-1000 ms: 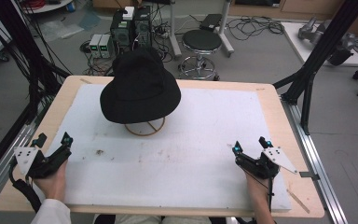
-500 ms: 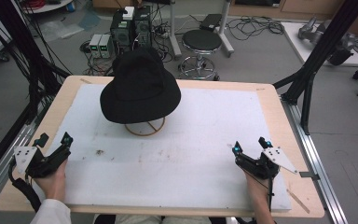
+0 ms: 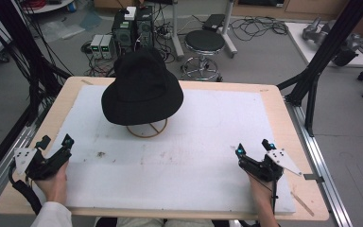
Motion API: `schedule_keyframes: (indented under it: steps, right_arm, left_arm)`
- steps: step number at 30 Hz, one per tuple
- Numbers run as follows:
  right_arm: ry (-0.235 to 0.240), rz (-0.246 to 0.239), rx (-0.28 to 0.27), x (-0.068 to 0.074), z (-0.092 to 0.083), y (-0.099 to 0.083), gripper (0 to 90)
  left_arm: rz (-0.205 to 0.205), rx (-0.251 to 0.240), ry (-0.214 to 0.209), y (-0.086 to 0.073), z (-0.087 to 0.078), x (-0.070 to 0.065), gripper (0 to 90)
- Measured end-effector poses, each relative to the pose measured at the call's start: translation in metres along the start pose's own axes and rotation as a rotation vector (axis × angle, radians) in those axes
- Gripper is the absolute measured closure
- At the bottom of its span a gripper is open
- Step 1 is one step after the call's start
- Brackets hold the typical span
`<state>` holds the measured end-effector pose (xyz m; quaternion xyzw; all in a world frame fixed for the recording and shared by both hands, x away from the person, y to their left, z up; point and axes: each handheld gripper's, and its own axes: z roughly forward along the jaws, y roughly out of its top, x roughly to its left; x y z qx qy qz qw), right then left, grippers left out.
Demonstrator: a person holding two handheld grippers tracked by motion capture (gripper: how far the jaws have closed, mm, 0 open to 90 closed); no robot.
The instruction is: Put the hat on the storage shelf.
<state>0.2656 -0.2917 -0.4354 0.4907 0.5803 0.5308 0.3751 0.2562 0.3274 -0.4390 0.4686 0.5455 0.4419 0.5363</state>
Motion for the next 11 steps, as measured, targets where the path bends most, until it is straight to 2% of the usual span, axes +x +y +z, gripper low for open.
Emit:
schedule_keyframes:
  steps: [11]
  right_arm:
    - [0.005, 0.005, 0.005, 0.0006, 0.0, -0.0003, 6.8]
  left_arm:
    - [0.0, 0.008, -0.01, -0.0008, 0.0023, -0.0012, 24.8]
